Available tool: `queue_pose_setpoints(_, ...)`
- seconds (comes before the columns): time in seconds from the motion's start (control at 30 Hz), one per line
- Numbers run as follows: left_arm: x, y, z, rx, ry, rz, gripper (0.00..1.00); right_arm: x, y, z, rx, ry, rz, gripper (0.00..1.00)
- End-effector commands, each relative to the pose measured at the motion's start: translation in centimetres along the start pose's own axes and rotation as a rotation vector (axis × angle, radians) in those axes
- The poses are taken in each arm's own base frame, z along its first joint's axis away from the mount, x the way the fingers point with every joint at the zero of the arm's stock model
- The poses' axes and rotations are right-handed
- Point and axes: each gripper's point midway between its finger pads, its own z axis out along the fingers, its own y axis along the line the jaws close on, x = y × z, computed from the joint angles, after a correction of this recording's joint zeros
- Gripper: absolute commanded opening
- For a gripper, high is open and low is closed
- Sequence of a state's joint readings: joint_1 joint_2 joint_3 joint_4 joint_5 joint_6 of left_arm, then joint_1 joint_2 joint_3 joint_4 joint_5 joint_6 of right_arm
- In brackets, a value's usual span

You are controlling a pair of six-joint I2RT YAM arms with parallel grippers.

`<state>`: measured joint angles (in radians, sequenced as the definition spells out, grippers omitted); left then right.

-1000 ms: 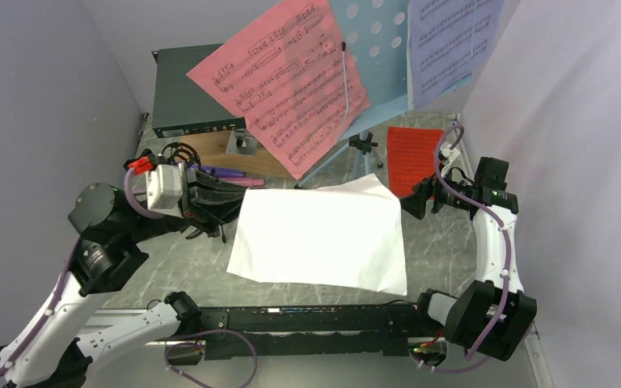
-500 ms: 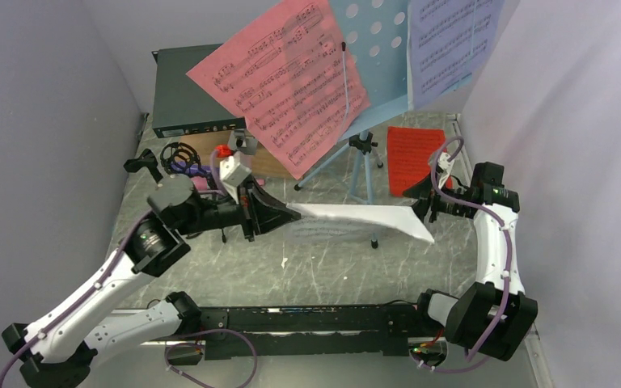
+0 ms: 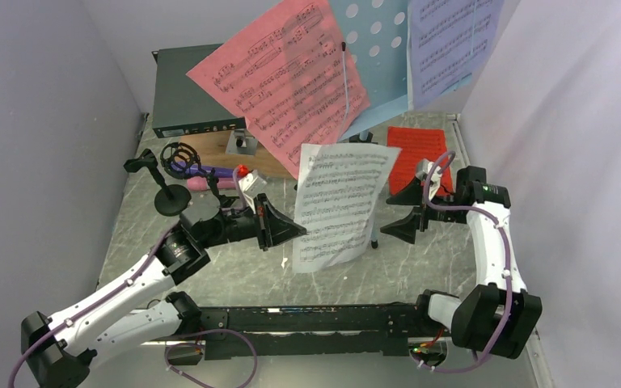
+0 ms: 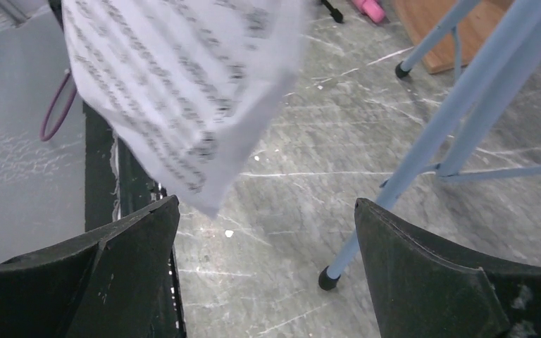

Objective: Pack up the instrument practice props
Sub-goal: Place the sheet music at the center of the board.

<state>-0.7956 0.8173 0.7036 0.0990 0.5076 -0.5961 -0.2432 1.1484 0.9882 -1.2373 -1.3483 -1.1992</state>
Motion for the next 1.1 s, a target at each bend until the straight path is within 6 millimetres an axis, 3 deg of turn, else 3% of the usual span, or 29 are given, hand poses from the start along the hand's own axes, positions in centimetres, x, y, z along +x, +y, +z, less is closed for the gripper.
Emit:
queue_pose_setpoints(0.0,-1.5,0.0,0.1,-0.002,-0.085,0.042,0.00,-1.5,0.5,0.5,-0.047,-0.039,-0.075,0.98)
queue_pose_setpoints(0.1,-0.6,0.8,0.3,-0.011,-0.060,0.073,0.00,-1.7,0.8,0.5,-0.057,-0.052,-0.074,0.98)
queue_pose_setpoints(0.6,4.1,-0.3,1.1,0.170,0.227,0.155,0.00,-1.0,0.1,1.2,-0.064,-0.048,-0.065,0.98)
queue_pose_setpoints(0.93,4.7,-1.9,-0.4,0.235,0.271,0.200,0.00,-0.2,-1.8,1.3,-0.015,-0.019,-0.005,0.98)
queue_pose_setpoints(1.07,4.7,-2.5,-0.8,0.257,0.302,0.217,0.00,-0.3,-1.6,1.4,-0.026,-0.029,-0.006,0.98)
